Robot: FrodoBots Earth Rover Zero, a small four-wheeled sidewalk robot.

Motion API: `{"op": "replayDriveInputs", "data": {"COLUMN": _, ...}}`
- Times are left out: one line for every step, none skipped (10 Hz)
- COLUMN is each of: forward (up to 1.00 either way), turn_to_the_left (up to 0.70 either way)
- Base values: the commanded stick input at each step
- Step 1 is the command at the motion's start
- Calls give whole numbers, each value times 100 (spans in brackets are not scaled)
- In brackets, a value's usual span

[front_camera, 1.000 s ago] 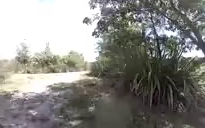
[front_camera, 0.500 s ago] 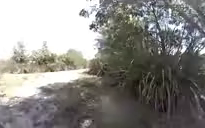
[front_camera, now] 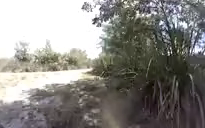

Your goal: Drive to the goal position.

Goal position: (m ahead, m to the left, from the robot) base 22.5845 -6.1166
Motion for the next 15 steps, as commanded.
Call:
{"op": "replayDriveInputs", "data": {"forward": 70, "turn_to_the_left": 33}}
{"op": "replayDriveInputs", "data": {"forward": 70, "turn_to_the_left": 0}}
{"op": "replayDriveInputs", "data": {"forward": 70, "turn_to_the_left": 1}}
{"op": "replayDriveInputs", "data": {"forward": 70, "turn_to_the_left": 17}}
{"op": "replayDriveInputs", "data": {"forward": 70, "turn_to_the_left": 35}}
{"op": "replayDriveInputs", "data": {"forward": 70, "turn_to_the_left": 25}}
{"op": "replayDriveInputs", "data": {"forward": 70, "turn_to_the_left": 12}}
{"op": "replayDriveInputs", "data": {"forward": 70, "turn_to_the_left": 4}}
{"op": "replayDriveInputs", "data": {"forward": 70, "turn_to_the_left": 0}}
{"op": "replayDriveInputs", "data": {"forward": 70, "turn_to_the_left": 0}}
{"op": "replayDriveInputs", "data": {"forward": 70, "turn_to_the_left": 0}}
{"op": "replayDriveInputs", "data": {"forward": 70, "turn_to_the_left": 0}}
{"op": "replayDriveInputs", "data": {"forward": 70, "turn_to_the_left": 0}}
{"op": "replayDriveInputs", "data": {"forward": 70, "turn_to_the_left": 0}}
{"op": "replayDriveInputs", "data": {"forward": 70, "turn_to_the_left": 0}}
